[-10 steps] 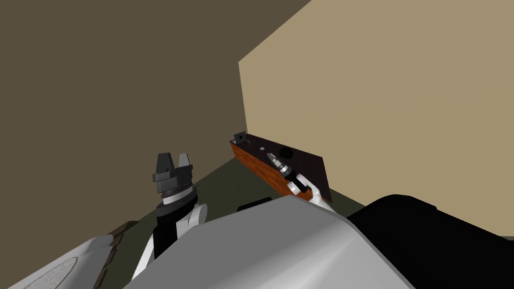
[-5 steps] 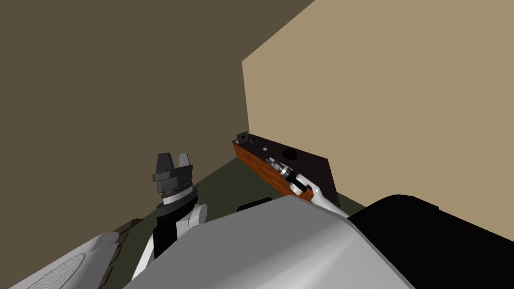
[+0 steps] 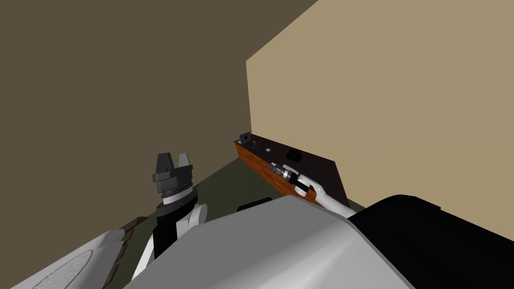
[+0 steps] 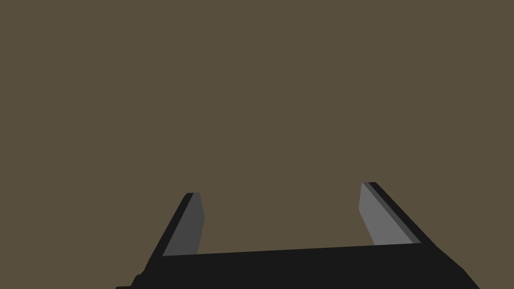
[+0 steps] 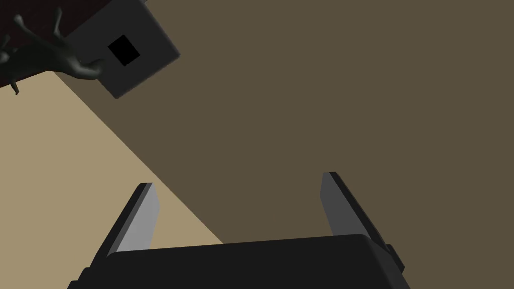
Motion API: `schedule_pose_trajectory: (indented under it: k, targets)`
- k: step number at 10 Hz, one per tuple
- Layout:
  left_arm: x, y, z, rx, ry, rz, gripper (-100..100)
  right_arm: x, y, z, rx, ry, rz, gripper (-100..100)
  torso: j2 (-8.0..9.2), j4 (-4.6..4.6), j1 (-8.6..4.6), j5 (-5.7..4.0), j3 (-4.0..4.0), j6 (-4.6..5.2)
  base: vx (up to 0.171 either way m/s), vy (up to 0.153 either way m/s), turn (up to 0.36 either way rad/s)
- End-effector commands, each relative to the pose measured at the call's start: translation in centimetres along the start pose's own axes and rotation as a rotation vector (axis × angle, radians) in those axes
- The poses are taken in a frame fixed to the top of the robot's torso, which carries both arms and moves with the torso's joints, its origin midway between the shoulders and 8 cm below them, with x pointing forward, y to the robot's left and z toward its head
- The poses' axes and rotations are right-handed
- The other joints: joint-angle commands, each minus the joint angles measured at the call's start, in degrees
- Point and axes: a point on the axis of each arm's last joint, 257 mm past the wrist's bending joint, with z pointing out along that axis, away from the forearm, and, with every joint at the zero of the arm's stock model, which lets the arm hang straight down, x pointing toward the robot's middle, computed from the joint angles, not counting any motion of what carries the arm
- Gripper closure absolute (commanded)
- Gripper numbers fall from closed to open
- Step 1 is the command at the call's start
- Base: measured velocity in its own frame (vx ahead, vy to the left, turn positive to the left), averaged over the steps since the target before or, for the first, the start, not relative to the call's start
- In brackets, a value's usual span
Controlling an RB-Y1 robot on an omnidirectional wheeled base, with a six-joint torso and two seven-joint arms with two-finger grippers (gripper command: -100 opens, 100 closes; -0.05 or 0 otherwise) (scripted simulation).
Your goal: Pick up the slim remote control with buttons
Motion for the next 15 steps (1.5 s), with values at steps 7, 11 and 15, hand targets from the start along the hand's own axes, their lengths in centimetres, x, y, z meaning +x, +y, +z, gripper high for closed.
schedule_pose_trajectory:
  k: [7, 11, 15]
  targets:
    - [0.0, 0.0, 0.0, 0.000, 0.000, 0.000, 0, 7.5, -7.5, -5.3, 0.122, 0.289, -0.145, -100, -0.09, -0.02, -0.09, -0.02, -0.05, 0.00, 0.079, 0.045, 0.053]
    - [0.0, 0.0, 0.0, 0.000, 0.000, 0.000, 0, 11.1, -11.8, -10.2, 0.196, 0.451, -0.211, -100, -0.10, -0.02, -0.13, -0.03, -0.06, -0.01, 0.088, 0.031, 0.061]
    - [0.0, 0.0, 0.0, 0.000, 0.000, 0.000, 0, 15.2, -17.2, -19.1, 0.301, 0.680, -0.286, -100, -0.14, -0.03, -0.24, -0.04, -0.09, 0.02, 0.111, 0.008, 0.079]
